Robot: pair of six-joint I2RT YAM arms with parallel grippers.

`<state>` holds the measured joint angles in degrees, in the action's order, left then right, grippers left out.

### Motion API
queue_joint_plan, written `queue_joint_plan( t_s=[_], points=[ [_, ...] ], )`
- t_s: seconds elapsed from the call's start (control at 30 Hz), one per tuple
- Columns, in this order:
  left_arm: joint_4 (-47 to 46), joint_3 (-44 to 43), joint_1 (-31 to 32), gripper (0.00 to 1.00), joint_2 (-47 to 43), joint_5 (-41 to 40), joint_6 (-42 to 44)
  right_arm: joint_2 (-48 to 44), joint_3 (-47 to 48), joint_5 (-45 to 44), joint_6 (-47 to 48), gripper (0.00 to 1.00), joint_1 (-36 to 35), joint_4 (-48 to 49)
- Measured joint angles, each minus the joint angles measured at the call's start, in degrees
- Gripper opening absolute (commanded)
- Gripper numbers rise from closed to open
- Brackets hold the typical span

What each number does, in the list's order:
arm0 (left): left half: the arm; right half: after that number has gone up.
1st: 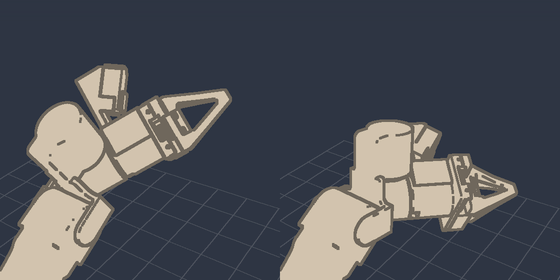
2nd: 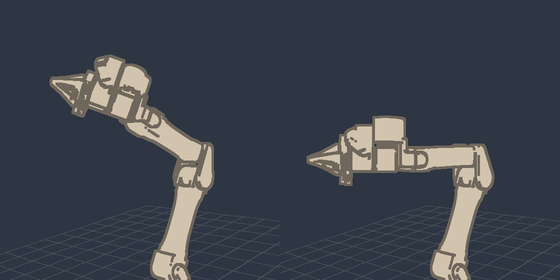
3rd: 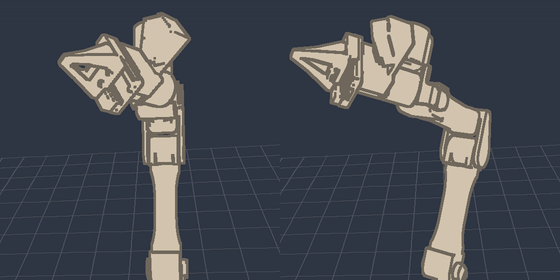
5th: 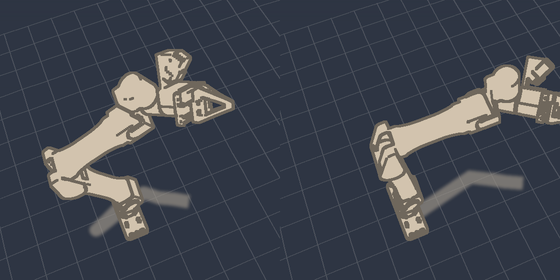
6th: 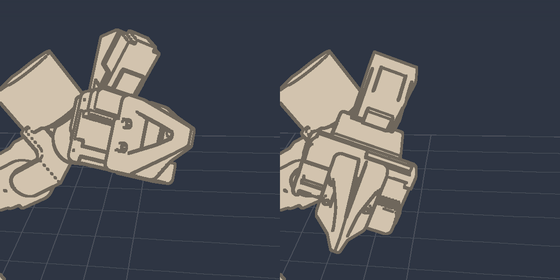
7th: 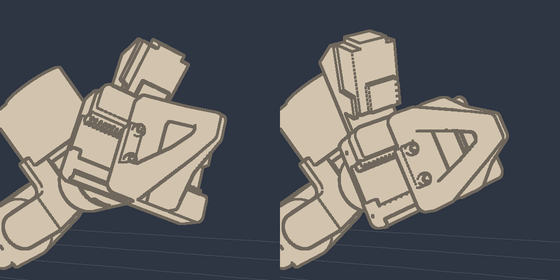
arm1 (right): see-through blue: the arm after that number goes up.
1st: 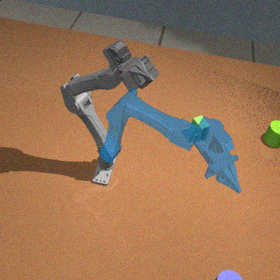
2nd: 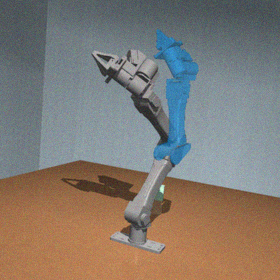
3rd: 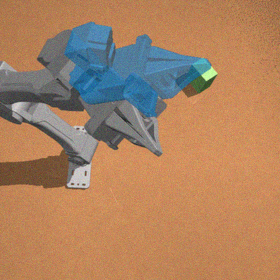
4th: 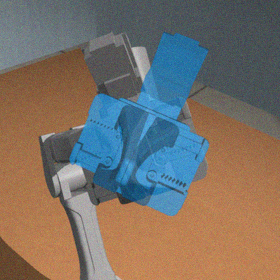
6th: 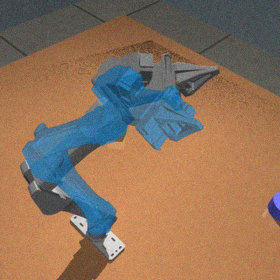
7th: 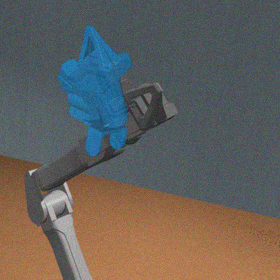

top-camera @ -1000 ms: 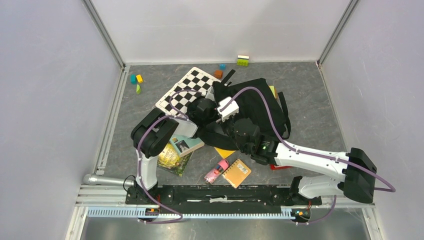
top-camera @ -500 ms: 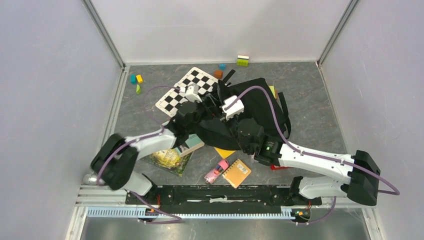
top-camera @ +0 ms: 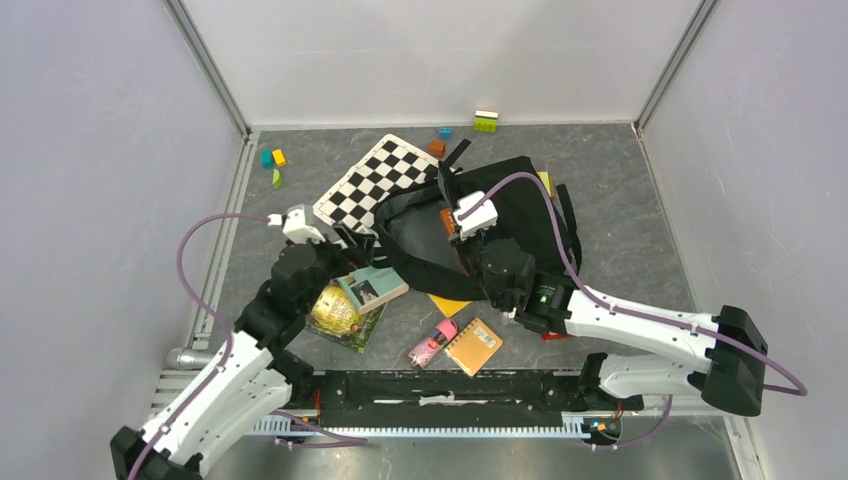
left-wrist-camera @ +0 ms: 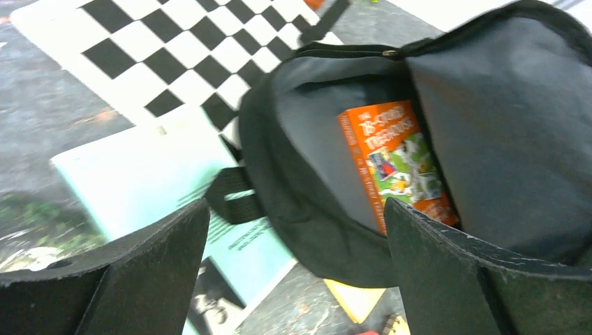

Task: Pack the student bag
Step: Place the book in the student bag, then pick up the book from the center of the board.

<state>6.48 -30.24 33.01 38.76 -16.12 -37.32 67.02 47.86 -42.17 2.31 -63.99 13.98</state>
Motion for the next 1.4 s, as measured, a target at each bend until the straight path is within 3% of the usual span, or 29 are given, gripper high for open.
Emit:
queue_joint_plan(
  t_s=[0.17,0.3,0.7,0.97,1.4],
  points=[
    [8.5,0.68,-10.71,1.0,-3.65,6.14,0.0,-0.48,-0.5,-0.04,-0.98,0.0,0.0,-0.87],
    [9.7,1.25,-19.96,1.0,-1.6,13.33,-0.04,-0.7,-0.72,0.11,-2.34,0.0,-0.02,-1.64],
    [2.01,1.25,-35.19,1.0,17.33,26.38,-2.49,-2.91,-1.84,0.98,-5.05,0.0,-0.02,-3.87],
    [-4.04,1.27,-39.43,1.0,24.44,28.94,-2.49,-2.91,-1.84,1.18,-5.09,0.0,-0.02,-4.7],
    [-8.02,1.27,-39.69,1.0,34.03,29.9,-2.51,-2.69,-1.84,1.88,-5.03,0.0,0.0,-4.61]
  ],
)
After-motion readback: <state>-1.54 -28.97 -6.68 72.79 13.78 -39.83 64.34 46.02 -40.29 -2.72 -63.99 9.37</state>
